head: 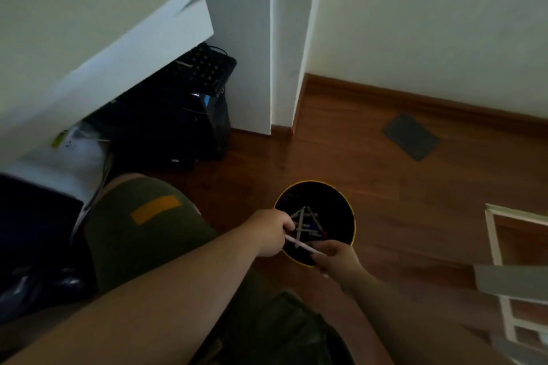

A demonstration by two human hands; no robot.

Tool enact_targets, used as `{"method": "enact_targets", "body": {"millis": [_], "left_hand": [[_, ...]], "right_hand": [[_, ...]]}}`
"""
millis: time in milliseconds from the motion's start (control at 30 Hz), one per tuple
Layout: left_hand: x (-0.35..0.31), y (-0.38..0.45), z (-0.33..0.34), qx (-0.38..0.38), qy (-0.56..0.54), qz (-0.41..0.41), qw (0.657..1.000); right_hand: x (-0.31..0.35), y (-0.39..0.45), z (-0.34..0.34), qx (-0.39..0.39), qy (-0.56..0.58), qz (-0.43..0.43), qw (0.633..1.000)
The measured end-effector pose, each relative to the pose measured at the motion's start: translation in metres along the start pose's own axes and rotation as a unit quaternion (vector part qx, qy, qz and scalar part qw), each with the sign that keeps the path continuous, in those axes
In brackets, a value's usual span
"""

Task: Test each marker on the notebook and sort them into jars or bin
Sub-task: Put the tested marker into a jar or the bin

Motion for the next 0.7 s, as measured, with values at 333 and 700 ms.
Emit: {"method": "enact_targets", "body": {"millis": [333, 700], "left_hand": [[-0.02, -0.021, 0.0, 0.052, 0.033, 0.011, 0.998], [-0.045, -0.268, -0.121, -0.399, 0.08, 0.323, 0.854]], "right_hand": [[0.017, 0.006, 0.028, 0.116, -0.054, 0.062, 0.99], [0.312, -0.148, 0.063, 0.119, -0.073, -0.38, 0.915]]}}
Point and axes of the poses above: each hand's wrist, its own y-axis towards the middle knuckle, its own z-axis out of the palm, x = y × z, the point moved 4 cm from there along y, towards the middle knuckle, and after that the axes turned 13 degrees about x, right-handed, at the moved point
